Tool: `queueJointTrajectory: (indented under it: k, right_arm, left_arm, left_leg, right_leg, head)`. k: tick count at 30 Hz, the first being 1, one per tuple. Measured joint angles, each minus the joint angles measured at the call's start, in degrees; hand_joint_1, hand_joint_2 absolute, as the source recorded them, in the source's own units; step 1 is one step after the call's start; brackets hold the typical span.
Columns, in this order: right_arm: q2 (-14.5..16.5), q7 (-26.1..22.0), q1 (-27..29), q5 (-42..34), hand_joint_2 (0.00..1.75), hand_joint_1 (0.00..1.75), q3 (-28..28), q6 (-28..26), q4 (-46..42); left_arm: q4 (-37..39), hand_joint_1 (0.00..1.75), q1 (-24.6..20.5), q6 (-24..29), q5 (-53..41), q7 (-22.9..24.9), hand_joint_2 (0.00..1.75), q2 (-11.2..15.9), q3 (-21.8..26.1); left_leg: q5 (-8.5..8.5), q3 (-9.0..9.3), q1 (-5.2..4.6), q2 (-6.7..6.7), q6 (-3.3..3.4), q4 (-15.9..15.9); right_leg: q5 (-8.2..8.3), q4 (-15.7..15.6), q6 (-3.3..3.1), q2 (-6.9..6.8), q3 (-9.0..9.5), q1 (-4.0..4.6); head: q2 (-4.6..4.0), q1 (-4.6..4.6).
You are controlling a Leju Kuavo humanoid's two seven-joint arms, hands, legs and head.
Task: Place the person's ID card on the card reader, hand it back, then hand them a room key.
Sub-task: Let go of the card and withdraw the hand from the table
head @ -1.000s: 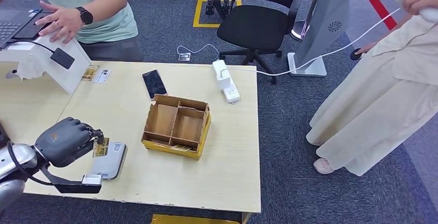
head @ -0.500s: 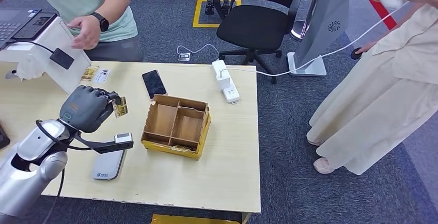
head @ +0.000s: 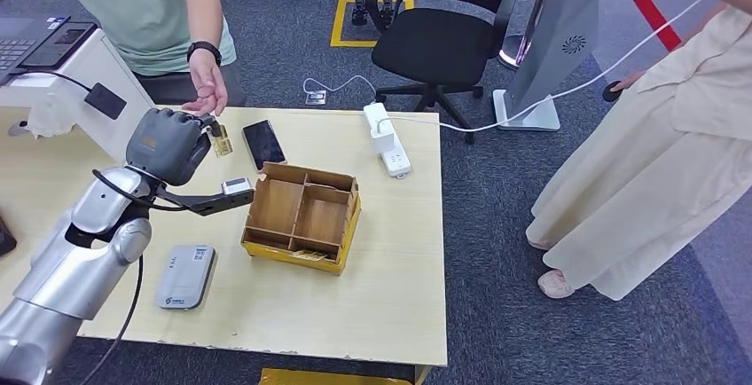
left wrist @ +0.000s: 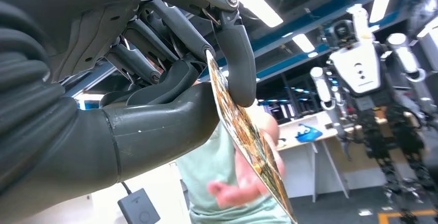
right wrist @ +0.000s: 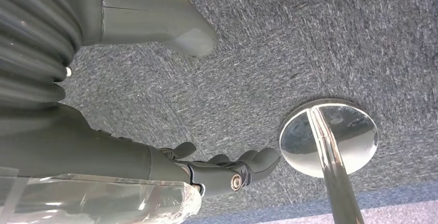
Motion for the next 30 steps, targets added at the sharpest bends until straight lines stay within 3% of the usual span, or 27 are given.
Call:
queueJointTrajectory:
  k: [12,23,30]
  right_arm:
    - [0.0,-0.04,-0.01,-0.01,1.75,0.0,0.02,-0.01,0.34]
    - [-0.09,-0.03,-0.11,-0.24,1.75,0.0,0.46,-0.37,1.28]
    - [-0.1,0.09,-0.16,-0.28,1.75,0.0,1.01,-0.42,1.48]
  left_arm:
    - [4.56,1.75,-3.17,0.9,-0.11,0.4,1.75,-2.58,-0.84]
    - [11.89,1.75,-9.28,11.29,-2.17,2.91,1.75,-5.4,-0.19]
    - [15.09,1.75,-12.17,15.24,-4.99,4.01,1.75,-7.4,0.55]
  left_leg:
    - [0.0,0.0,0.0,0.04,0.0,0.0]
    - [0.02,0.0,0.0,0.04,-0.02,0.0]
    - [0.01,0.0,0.0,0.04,-0.02,0.0]
  right_leg:
    - [0.0,0.0,0.0,0.03,-0.02,0.0]
    - [0.01,0.03,-0.02,0.03,-0.01,0.0]
    - [0.01,0.03,-0.02,0.02,-0.02,0.0]
  head:
    - [0.0,-0.01]
    - [0.0,-0.01]
    - [0.0,-0.01]
